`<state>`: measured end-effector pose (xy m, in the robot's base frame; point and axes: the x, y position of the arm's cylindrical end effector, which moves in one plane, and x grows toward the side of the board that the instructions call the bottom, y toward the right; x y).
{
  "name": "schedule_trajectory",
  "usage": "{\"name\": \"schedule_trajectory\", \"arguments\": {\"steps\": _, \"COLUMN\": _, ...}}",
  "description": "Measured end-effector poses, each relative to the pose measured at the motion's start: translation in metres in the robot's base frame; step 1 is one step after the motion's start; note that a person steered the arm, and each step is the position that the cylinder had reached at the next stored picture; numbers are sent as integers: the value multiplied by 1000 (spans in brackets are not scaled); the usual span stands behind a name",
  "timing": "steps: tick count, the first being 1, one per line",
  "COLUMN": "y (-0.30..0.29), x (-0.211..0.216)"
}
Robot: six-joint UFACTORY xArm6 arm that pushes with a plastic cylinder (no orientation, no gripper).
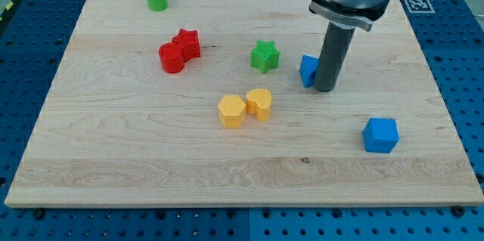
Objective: Move blue triangle above the green star
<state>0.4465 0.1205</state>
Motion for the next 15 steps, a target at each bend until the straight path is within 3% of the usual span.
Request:
{"name": "schedule_trajectory", "arguments": {"steps": 3, "y": -10, "x": 1}}
{"name": "schedule_trajectory", "arguments": {"steps": 6, "y": -11, "x": -23}}
{"name": "schedule_trajectory", "arguments": {"steps": 8, "y": -12, "x": -62}}
{"name": "schedule_trajectory", "arguments": {"steps": 11, "y": -39, "x": -46}}
{"name": "schedule_trajectory", "arguments": {"steps": 15, "y": -53, "x": -86}}
